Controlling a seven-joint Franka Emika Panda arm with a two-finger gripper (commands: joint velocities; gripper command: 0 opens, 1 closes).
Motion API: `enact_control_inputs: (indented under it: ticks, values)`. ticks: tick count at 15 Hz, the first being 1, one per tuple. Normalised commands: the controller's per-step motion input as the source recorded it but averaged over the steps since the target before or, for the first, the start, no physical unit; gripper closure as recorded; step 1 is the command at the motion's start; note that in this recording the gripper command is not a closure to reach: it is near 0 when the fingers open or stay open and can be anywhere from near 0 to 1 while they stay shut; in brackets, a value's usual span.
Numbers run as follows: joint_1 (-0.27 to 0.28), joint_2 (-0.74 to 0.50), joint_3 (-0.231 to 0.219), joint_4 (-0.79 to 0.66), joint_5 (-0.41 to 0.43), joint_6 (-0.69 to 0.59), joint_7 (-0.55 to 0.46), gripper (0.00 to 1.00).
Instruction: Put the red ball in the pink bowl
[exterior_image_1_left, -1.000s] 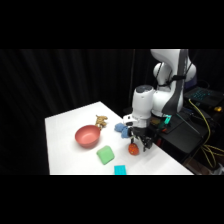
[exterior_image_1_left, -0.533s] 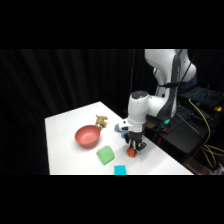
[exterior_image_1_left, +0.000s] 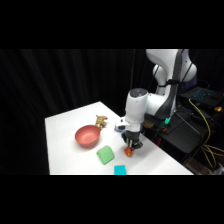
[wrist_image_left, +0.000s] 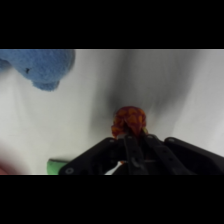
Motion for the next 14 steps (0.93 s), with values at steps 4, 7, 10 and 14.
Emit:
enact_control_inputs:
  ticks: [4, 7, 10, 14]
  values:
    - [-0.007, -0.53, -0.05, 0.07, -0.279, -0.67, 0.28, 0.16]
    - [-0.169, -0.39, 0.089, 0.03, -0.228, -0.42, 0.17, 0.16]
    - [-0.259, -0.21, 0.062, 0.11, -0.182, -0.29, 0.07, 0.16]
    - [-0.283, -0.05, -0.004, 0.37, -0.054, -0.3, -0.15, 0.16]
